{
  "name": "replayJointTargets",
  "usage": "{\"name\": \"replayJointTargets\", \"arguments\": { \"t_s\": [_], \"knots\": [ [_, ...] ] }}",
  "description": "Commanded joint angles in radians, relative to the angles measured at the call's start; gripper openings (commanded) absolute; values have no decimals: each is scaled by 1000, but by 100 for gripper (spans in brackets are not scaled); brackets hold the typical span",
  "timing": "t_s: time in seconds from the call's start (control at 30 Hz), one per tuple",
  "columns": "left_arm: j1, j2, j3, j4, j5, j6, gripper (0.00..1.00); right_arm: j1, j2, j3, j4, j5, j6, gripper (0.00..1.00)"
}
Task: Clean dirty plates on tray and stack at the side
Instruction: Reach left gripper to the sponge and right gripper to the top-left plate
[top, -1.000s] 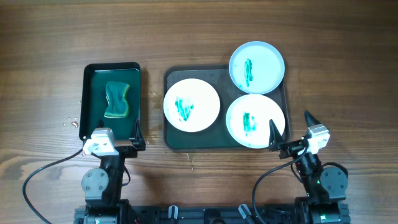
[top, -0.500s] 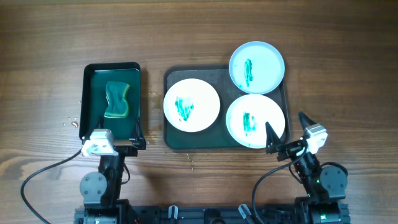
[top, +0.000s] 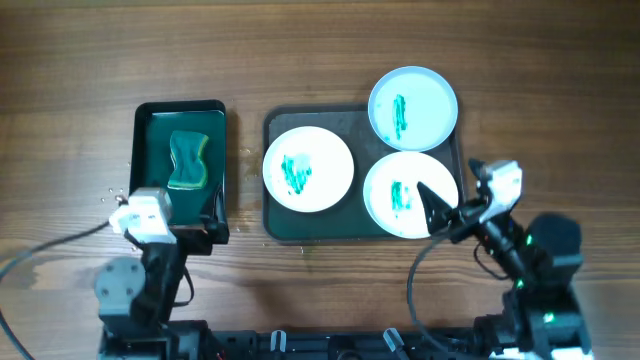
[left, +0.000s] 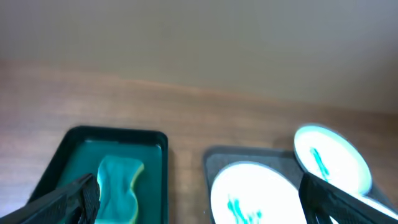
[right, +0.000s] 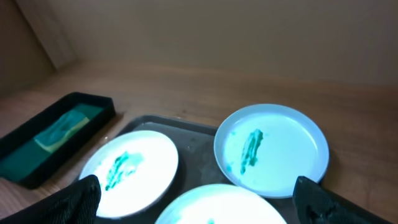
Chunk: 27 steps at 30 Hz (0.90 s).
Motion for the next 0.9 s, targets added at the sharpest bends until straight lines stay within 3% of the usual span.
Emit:
{"name": "replayJointTargets", "arguments": {
  "t_s": [0.0,0.23,0.4,0.5,0.77,0.87],
  "knots": [
    [5,122,146,-89,31,-3,100,4,139,195,-117,-45,-52,100],
    [5,423,444,-370,42,-15,100,4,389,547,-465,-45,-52,100],
    [5,683,718,-598,190,-16,100,4,610,818,-781,-45,-52,100],
    [5,828,870,-753,195,-16,100,4,746,948,-927,-41,-56,100],
    [5,960,920,-825,199,-17,100,7,907,954,-837,-119,51,98],
    [5,970,920,-815,208,-16,100,61,972,950,-820,-128,54,86]
  ]
}}
